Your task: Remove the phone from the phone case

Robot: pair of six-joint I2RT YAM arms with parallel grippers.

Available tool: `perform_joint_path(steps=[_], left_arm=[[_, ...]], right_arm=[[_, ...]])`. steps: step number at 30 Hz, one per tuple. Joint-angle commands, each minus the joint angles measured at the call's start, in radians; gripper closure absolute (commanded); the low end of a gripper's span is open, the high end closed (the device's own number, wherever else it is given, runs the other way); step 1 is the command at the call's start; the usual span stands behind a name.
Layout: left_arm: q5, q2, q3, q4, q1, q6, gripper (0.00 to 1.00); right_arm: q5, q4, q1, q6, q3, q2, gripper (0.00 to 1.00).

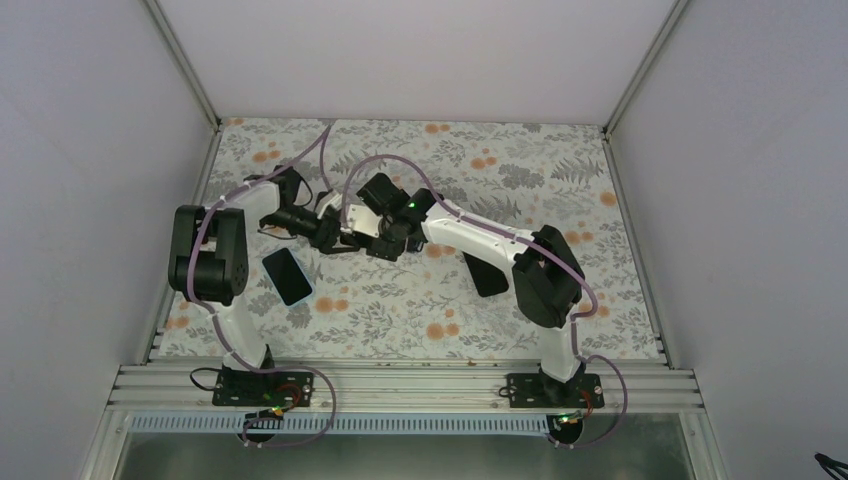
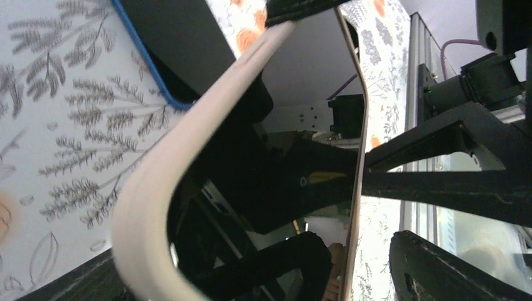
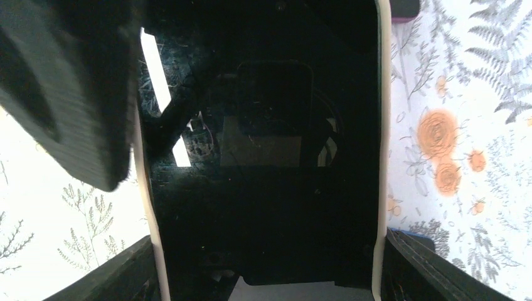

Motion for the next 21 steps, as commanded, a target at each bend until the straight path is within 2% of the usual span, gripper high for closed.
perform_joint_path(steps=[1,4,7,11,14,21], left_arm=[[0.087,0.024,0.079,-0.071,0.001,0.051,0.11],[0.107,0.023,0.089,-0.104,0.002,0.077,0.16],[0.128,0.034,0.106,-0.146,0.004,0.116,0.25],[0.156,0.048,0.122,-0.193,0.007,0.161,0.48],[0.18,0.055,0.132,-0.229,0.008,0.194,0.55],[0.207,0.078,0.178,-0.299,0.008,0.25,0.8]], right_arm=[[0.009,0.018,0.011,-0.006,0.071,-0.019,0.38],[0.001,0.021,0.012,-0.008,0.075,-0.016,0.38],[0.0,0.019,0.014,-0.008,0.08,-0.011,0.38],[0.005,0.023,0.014,-0.005,0.074,-0.019,0.38],[0.007,0.025,0.014,-0.005,0.062,-0.028,0.38],[0.001,0.025,0.018,-0.012,0.049,-0.05,0.34]])
